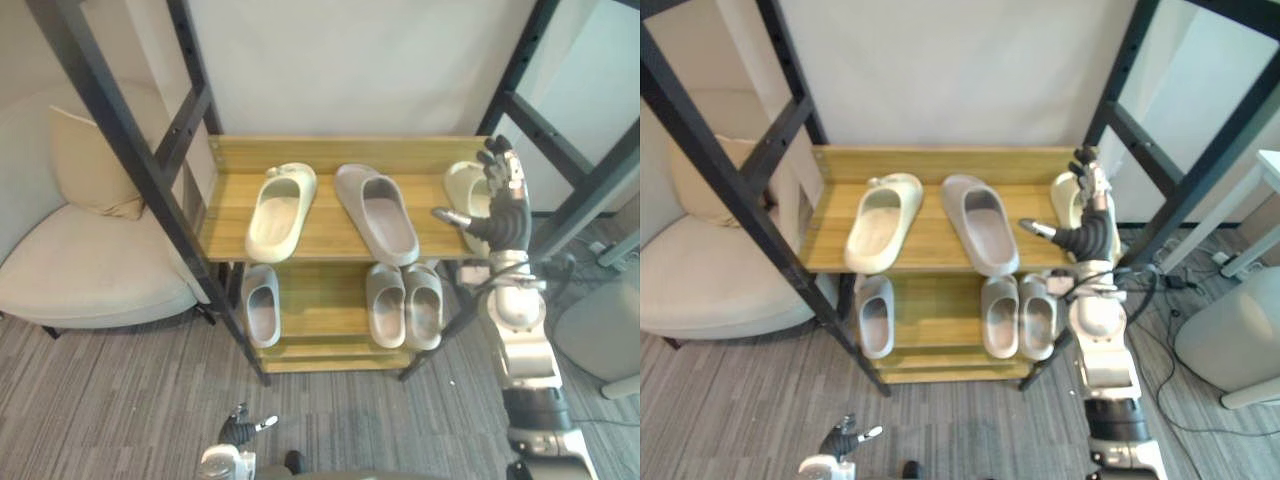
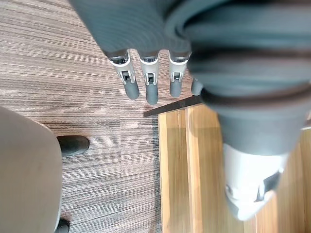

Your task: Organize the slippers on the shoe rack

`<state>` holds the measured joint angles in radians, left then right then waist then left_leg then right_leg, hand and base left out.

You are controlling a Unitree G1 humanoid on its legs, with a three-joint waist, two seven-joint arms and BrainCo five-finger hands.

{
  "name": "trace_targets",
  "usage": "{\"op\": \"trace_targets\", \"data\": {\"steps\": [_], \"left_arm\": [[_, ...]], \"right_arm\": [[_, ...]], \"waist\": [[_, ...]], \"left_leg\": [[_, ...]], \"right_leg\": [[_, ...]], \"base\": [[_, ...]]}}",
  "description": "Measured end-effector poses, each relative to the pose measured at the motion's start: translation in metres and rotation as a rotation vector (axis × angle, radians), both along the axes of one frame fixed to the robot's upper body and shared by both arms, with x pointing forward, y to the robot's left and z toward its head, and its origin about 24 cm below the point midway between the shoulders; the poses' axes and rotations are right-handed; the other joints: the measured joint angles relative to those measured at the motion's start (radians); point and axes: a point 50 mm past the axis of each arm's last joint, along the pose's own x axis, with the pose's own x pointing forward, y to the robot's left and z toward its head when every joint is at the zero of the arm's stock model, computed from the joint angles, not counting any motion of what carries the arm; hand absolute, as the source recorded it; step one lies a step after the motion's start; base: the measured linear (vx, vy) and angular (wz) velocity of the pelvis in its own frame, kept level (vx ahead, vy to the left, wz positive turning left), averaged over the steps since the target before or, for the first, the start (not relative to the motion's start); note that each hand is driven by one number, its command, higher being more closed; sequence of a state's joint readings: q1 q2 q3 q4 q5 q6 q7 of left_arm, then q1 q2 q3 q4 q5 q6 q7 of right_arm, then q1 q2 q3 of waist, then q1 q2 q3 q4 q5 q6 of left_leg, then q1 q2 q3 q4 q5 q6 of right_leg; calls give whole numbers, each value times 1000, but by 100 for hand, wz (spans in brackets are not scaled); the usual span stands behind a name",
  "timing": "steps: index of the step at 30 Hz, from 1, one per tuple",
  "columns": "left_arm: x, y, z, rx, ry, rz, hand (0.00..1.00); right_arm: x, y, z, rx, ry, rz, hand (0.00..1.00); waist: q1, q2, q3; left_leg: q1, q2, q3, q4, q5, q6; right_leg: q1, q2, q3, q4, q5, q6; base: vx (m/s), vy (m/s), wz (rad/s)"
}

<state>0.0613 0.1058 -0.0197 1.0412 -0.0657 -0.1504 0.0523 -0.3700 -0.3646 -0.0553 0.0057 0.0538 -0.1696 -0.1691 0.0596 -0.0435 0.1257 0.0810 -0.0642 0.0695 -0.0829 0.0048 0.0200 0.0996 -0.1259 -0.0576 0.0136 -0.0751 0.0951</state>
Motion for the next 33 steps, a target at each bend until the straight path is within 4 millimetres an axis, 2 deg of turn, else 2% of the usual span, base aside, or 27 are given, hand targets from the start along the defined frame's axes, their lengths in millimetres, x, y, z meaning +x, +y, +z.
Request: {"op": "trace_targets", "data": {"steps": [5, 10, 12, 16, 19, 26, 33], "left_arm": [[3, 2, 2, -15, -16, 12, 0], [4, 3, 3, -20, -31, 25, 0], [6, 4, 4, -22, -40, 32, 0], [7, 4, 5, -28, -48, 48, 0], [7, 3, 5, -35, -53, 61, 0], [8, 3, 5, -40, -59, 66, 0], [11, 2, 7, -47, -72, 73, 0]], "right_arm": [[25, -4, 12, -69, 48, 4, 0], [39, -6, 23, -105, 58, -1, 0], [44, -5, 28, -172, 75, 18, 0], [52, -6, 27, -213, 123, 16, 0], [57, -4, 25, -246, 155, 27, 0], [61, 4, 13, -332, 216, 54, 0], [64, -6, 5, -375, 276, 25, 0]], "waist": [[3, -7, 17], [5, -8, 27], [5, -8, 37], [7, -8, 44], [7, 0, 52], [10, 3, 59], [10, 8, 77]], "left_leg": [[-16, -1, -20, 0, 1, 2], [-20, 2, -29, 0, 1, 2], [-31, 6, -36, 4, 1, 2], [-43, 13, -42, 14, -1, 4], [-45, 25, -45, 18, -1, 5], [-45, 23, -44, 21, -1, 5], [-49, 19, -44, 24, 1, 5]], "right_leg": [[-8, 1, -19, 1, 1, -1], [-9, 4, -22, 1, 8, -10], [-18, 7, -22, 3, 16, -20], [-30, 9, -22, 19, 20, -25], [-31, 22, -19, 16, 50, -33], [-31, 20, -19, 16, 51, -35], [-30, 22, -21, 5, 51, -35]], "base": [[13, -25, 10], [11, -13, 6], [3, -18, 6], [-11, -19, 6], [0, 0, 0], [-5, 0, 0], [-4, -9, -1]]}}
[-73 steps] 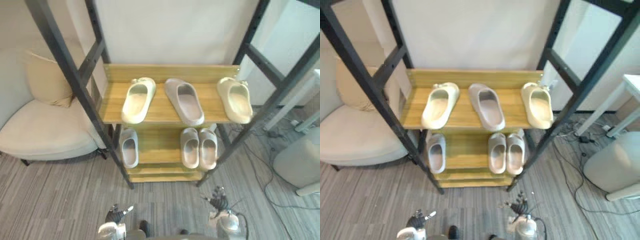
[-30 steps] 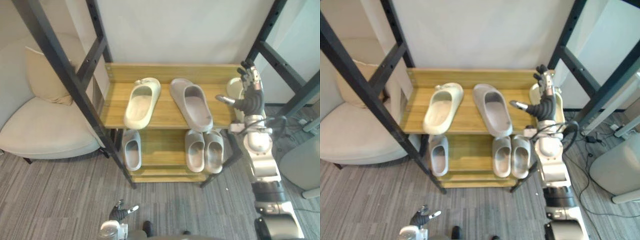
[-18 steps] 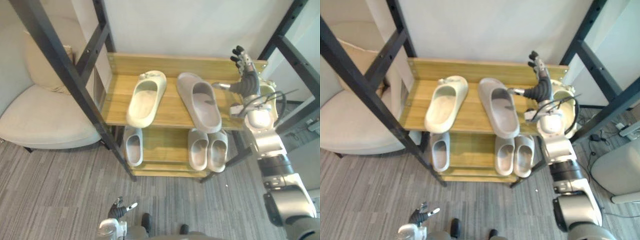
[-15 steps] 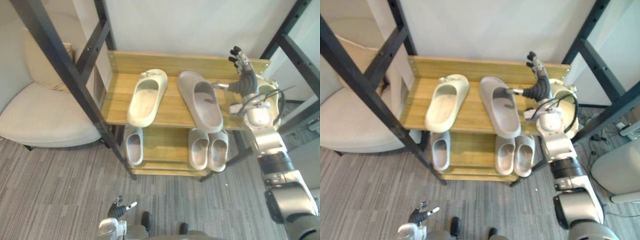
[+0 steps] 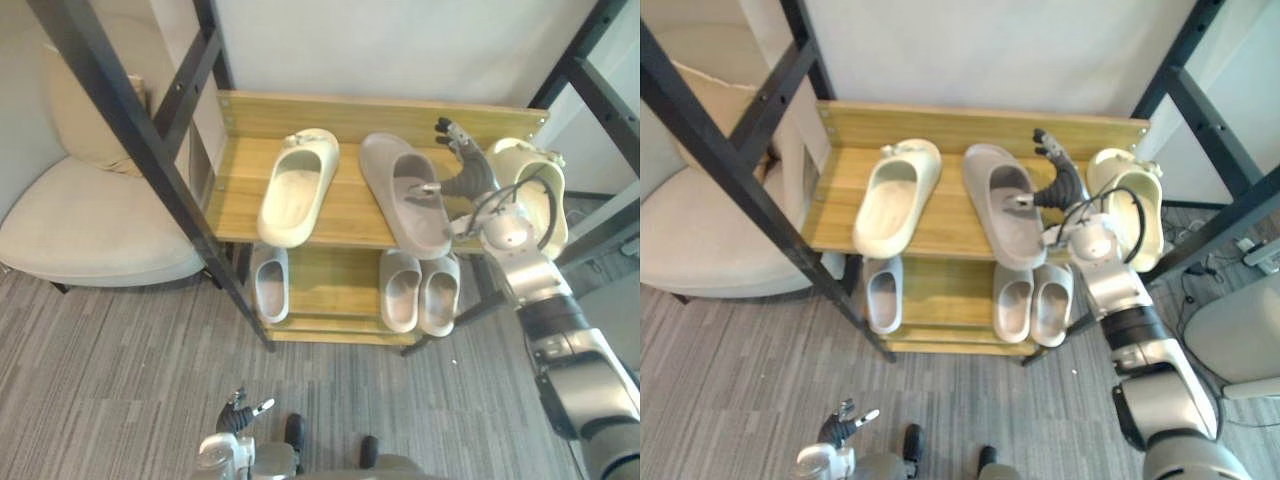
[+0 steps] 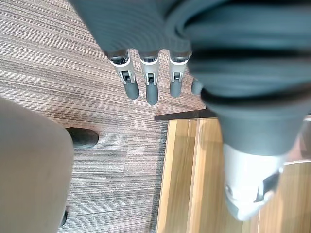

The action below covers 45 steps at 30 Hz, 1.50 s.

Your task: Organize the slippers on the shoe rack

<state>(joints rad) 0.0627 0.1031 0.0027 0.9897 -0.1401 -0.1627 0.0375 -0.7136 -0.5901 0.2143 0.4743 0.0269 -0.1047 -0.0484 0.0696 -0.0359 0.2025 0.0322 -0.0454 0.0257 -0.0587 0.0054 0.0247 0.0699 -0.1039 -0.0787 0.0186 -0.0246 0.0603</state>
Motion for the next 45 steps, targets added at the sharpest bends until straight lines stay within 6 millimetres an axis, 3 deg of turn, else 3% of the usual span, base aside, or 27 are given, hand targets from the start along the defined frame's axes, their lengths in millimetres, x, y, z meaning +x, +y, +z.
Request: {"op": "trace_targets", "data": {"steps": [10, 19, 20, 35, 45], "left_arm": [[1, 0, 1, -11, -11, 18, 0], [8, 0, 3, -27, -42, 44, 0], [9, 0, 4, -27, -46, 44, 0], [19, 0, 7, -25, -70, 38, 0], [19, 1, 7, -24, -67, 38, 0]], "right_arm": [[17, -3, 7, -90, 40, -57, 0], [30, 2, 33, -116, 13, -69, 0], [32, 3, 38, -117, 4, -70, 100], [40, 22, 61, -137, -49, -51, 100], [21, 11, 45, -35, -104, -56, 100]], "waist": [[12, 3, 5], [23, 11, 47], [25, 11, 53], [44, 6, 87], [41, 4, 86]], "left_leg": [[-11, -1, -9, 1, 5, -1], [-12, 0, -14, -26, 29, -5], [-13, 1, -14, -42, 41, -7], [-34, 16, -51, -44, 65, -27], [-31, 20, -51, -44, 65, -27]], "right_leg": [[0, 1, -17, -15, 0, 0], [-9, 3, -25, -15, 0, -1], [-17, 4, -26, -16, -1, -1], [-33, 20, -46, -3, -27, -9], [-33, 20, -47, 13, -27, -9]], "base": [[-11, -32, 2], [-27, -23, 1], [-36, -30, -3], [-44, -37, 3], [0, -3, 0]]}}
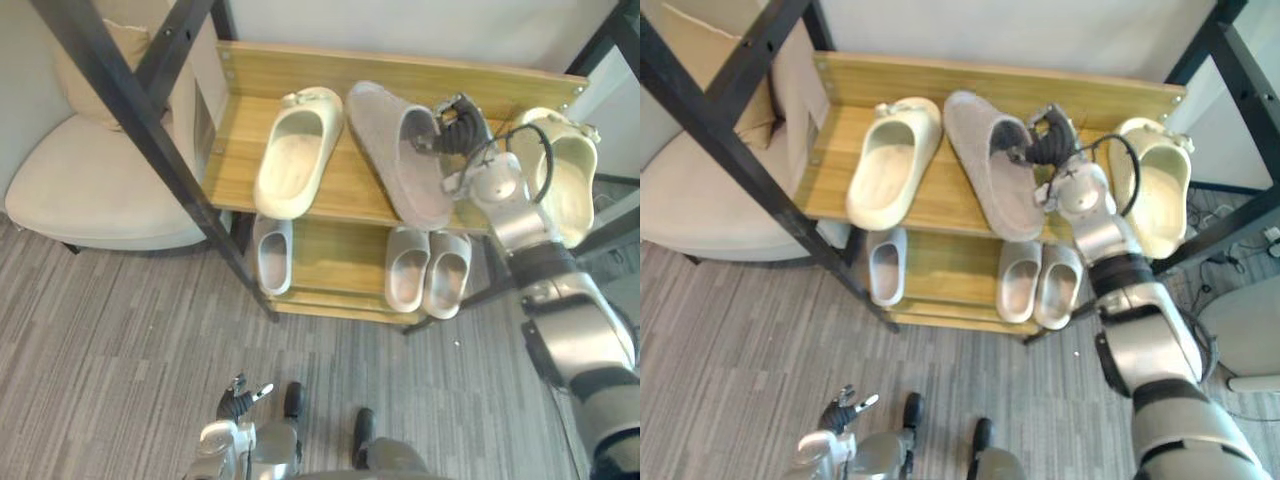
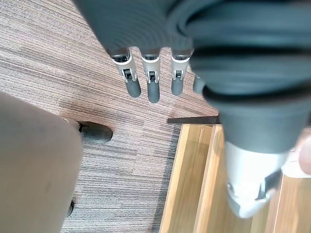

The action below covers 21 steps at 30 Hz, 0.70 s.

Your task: Organize the slippers on the shoe rack

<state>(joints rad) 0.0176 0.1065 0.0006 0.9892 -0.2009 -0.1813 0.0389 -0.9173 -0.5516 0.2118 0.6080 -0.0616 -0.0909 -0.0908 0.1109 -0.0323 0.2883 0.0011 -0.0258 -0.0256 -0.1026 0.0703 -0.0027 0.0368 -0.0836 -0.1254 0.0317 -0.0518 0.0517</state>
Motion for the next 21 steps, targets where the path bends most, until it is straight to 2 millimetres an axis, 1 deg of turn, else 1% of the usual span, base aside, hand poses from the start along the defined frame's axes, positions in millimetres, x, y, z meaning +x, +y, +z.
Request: {"op": "trace_targets", "data": {"steps": [3, 7, 11, 13, 14, 15, 17, 18, 20, 21], "left_arm": [[-1, 0, 0, 0, 3, 0, 0], [-2, 0, -1, -1, 17, -1, 0], [-8, 1, -4, -1, 39, 2, 0], [-12, 1, -5, 2, 53, -2, 0], [-15, 2, -6, 6, 62, -2, 0], [-17, 2, -7, 6, 67, 1, 0], [-19, 2, -8, 9, 78, -6, 0], [-19, 2, -8, 9, 79, -8, 0], [-22, 1, -9, 12, 88, -14, 0], [-24, 2, -10, 11, 96, -13, 0]], "right_arm": [[-6, -2, -7, 37, -5, 10, 100], [-20, -3, -20, 75, -16, 34, 100], [-41, 6, -33, 151, -48, 99, 100], [-48, 6, -37, 182, -56, 117, 100], [-55, 5, -38, 227, -76, 127, 100], [-57, 5, -38, 248, -84, 135, 100], [-69, 2, -36, 310, -128, 160, 100], [-70, 1, -35, 320, -132, 166, 100], [-81, 0, -35, 344, -158, 185, 100], [-87, 1, -36, 361, -169, 207, 100]], "waist": [[-4, -4, -3], [-11, -8, -10], [-31, -12, -28], [-41, -12, -44], [-48, -13, -57], [-52, -13, -63], [-57, -12, -72], [-57, -12, -72], [-58, -9, -87], [-62, -6, -97]], "left_leg": [[1, 0, 1, 0, 0, 0], [9, 0, 1, 0, 0, 0], [10, -1, 4, 0, 1, 2], [11, -3, 5, 0, 2, 2], [12, -4, 5, 0, 2, 3], [12, -4, 5, 0, 2, 3], [27, -5, 10, 0, 2, 3], [30, -4, 11, 0, 2, 3], [33, -4, 12, 0, 2, 3], [34, -4, 12, 0, 1, 1]], "right_leg": [[0, 0, 0, 0, 0, 0], [2, -1, 1, 0, 0, 0], [2, -5, 5, 0, 1, 1], [2, -7, 7, 0, 2, 3], [2, -7, 7, 0, 2, 3], [2, -7, 8, 0, 2, 3], [17, -8, 18, -3, 1, 4], [19, -8, 19, -3, 1, 5], [21, -8, 21, -2, -2, 8], [21, -8, 21, -3, -4, 10]], "base": [[0, 0, 0], [0, 0, 0], [0, 0, 0], [0, 0, 0], [0, 0, 0], [0, 0, -4], [-14, 0, -6], [-57, -7, -5], [-57, -11, -2], [0, 0, 0]]}}
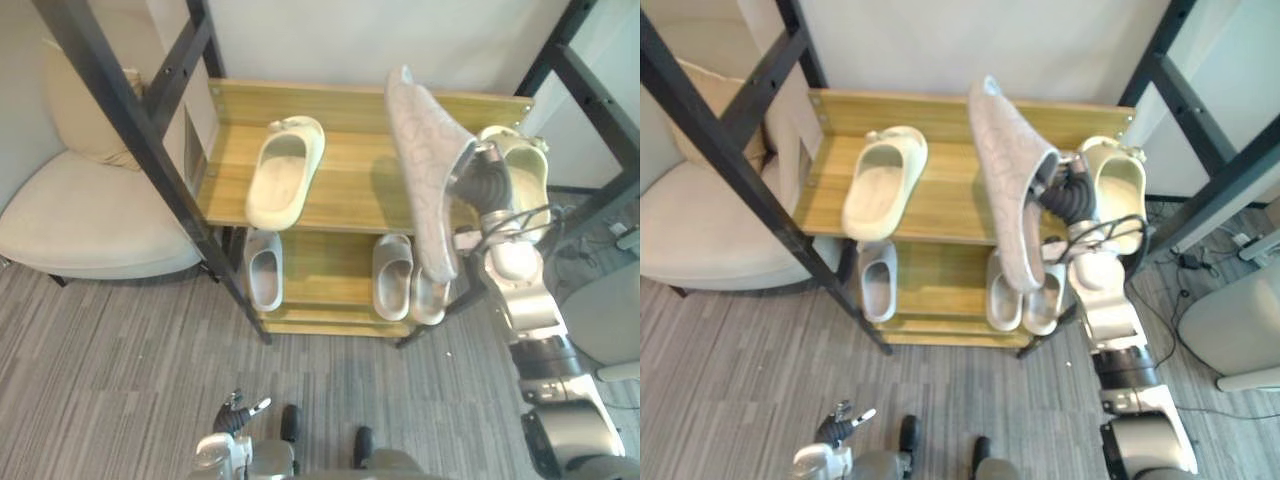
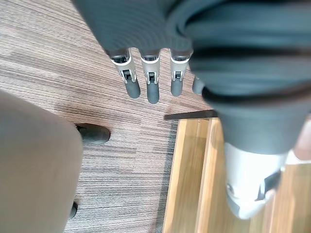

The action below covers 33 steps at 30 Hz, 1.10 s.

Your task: Organize the slippers on the shoe rack

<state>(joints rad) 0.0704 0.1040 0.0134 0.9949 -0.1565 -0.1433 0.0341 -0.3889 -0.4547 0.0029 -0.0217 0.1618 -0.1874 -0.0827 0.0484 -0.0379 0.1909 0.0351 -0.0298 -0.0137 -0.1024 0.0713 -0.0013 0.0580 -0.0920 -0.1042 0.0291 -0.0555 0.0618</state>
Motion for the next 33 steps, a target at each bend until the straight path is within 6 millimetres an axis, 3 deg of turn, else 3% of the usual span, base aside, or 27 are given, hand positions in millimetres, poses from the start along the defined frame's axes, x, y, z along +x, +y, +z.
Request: {"op": "trace_targets", "data": {"steps": [9, 16, 19, 22, 25, 28, 31, 33], "left_arm": [[-9, -1, -3, -11, 23, -19, 0], [-15, -3, -6, -14, 52, -56, 0], [-17, -5, -7, -17, 61, -72, 0], [-7, -9, -4, -18, 26, -95, 0], [19, -11, 4, -32, -50, -84, 0], [36, -7, 13, -31, -116, -73, 0], [52, -1, 22, -23, -180, -59, 0], [53, 7, 23, 3, -175, -57, 0]], "right_arm": [[-34, 8, -21, 62, 40, 179, 100], [-58, 6, -62, 102, 193, 221, 100], [-63, 7, -71, 93, 232, 231, 100], [-62, 14, -73, 72, 242, 262, 100], [-52, 30, -71, -7, 250, 326, 100], [-42, 39, -71, -62, 255, 345, 100], [-34, 47, -56, -92, 197, 360, 100], [-29, 48, -43, -117, 146, 346, 100]], "waist": [[-13, 10, -41], [-34, 26, -64], [-41, 38, -63], [-42, 65, -23], [-41, 108, 82], [-38, 109, 146], [-24, 107, 194], [-11, 99, 229]], "left_leg": [[12, -1, 0, 0, -5, -6], [36, -1, 2, 0, -6, -5], [33, 0, 9, 29, -32, -12], [-101, 10, 30, 258, -123, -3], [-280, 45, 28, 524, -216, -9], [-377, 52, 14, 636, -262, -20], [-507, 50, -1, 734, -268, -26], [-570, 50, -1, 812, -288, -32]], "right_leg": [[13, -2, -1, -5, -1, 1], [40, -2, 1, -17, -1, 2], [43, -2, 5, -3, -7, 4], [-49, -2, 25, 133, -50, -7], [-200, 20, 27, 346, -121, -23], [-301, 18, 20, 485, -188, -28], [-438, 3, 5, 624, -226, -38], [-508, -6, 3, 719, -257, -44]], "base": [[-4, -1, 0], [1, -2, -1], [-15, -8, -6], [-86, 0, -17], [-211, -22, -4], [-271, -32, 11], [-228, -26, 15], [-162, -27, 3]]}}
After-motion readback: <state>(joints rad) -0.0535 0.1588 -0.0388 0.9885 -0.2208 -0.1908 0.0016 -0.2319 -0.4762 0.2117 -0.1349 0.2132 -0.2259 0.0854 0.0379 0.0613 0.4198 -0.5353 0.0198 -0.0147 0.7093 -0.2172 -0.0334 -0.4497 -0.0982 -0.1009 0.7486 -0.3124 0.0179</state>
